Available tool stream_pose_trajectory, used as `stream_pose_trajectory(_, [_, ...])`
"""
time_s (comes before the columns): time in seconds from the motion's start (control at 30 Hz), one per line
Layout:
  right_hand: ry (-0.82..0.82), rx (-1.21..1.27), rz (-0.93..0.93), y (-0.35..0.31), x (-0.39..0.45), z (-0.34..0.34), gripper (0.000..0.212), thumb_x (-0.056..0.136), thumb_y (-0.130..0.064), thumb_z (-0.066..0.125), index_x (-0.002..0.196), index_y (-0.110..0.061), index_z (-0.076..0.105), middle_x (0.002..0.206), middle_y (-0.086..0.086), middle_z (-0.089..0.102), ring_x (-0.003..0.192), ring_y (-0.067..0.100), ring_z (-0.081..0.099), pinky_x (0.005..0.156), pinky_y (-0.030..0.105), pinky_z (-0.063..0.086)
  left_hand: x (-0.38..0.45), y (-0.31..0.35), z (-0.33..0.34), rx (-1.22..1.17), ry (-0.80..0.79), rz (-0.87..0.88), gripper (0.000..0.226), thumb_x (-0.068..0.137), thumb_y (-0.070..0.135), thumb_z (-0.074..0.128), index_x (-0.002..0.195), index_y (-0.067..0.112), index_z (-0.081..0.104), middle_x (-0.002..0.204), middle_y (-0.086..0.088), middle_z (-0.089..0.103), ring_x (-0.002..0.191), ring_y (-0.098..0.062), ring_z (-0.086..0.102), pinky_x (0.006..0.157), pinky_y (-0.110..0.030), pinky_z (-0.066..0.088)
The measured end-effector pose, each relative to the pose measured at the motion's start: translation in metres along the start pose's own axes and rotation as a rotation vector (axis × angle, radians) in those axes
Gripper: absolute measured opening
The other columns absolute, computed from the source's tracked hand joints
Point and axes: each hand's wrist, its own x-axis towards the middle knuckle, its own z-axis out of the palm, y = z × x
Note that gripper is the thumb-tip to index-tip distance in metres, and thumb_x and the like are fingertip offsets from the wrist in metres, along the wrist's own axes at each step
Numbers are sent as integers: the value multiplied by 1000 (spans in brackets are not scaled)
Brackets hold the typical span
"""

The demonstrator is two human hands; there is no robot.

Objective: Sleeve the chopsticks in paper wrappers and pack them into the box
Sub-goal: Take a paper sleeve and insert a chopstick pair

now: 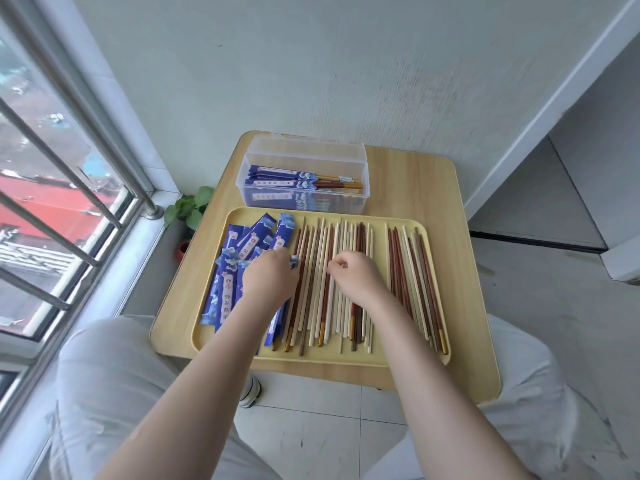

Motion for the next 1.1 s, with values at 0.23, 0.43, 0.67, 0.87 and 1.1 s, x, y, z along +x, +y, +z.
stream_pose_trajectory(0.23, [33, 93, -8, 7, -13, 4, 19, 101, -30, 50, 101, -19, 66, 82, -3, 66, 61, 14, 56, 58, 28, 44, -2, -7, -10, -237, 152, -24, 23, 99, 14, 51, 98, 6, 73, 90, -7, 71, 74, -23, 63, 62, -31, 50])
stream_pose_trajectory(0.43, [-157, 419, -42, -8, -28, 4, 27, 103, -33, 52, 96, -12, 68, 71, 0, 64, 53, 12, 56, 49, 26, 44, -7, 4, -24, -1063, -53, -217, 12, 96, 20, 66, 107, 18, 71, 82, 3, 70, 69, -9, 64, 64, -24, 54])
stream_pose_trajectory(0.67, [-117, 359, -72, -15, -37, 8, 20, 97, -18, 54, 83, -6, 61, 62, 3, 62, 46, 15, 51, 46, 23, 41, -20, 18, 1, -1278, -237, -181, 24, 91, 30, 72, 99, 8, 76, 84, -12, 70, 73, -25, 63, 70, -34, 52])
stream_pose_trajectory(0.87, [-137, 312, -46, 0, -30, -3, 18, 97, -26, 56, 87, -15, 65, 68, -3, 68, 53, 15, 60, 50, 28, 47, -29, 28, 6, -1090, -223, -101, 28, 99, 29, 61, 85, 9, 73, 70, -4, 62, 62, -14, 56, 53, -25, 42])
stream_pose_trajectory(1.1, [112, -181, 113, 30, -22, -8, 9, 97, -26, 60, 100, -18, 59, 94, -3, 61, 76, 13, 58, 54, 26, 39, -32, 32, 18, -1029, -215, -150, 24, 99, 25, 62, 95, 4, 72, 91, -12, 75, 64, -11, 67, 54, -20, 53])
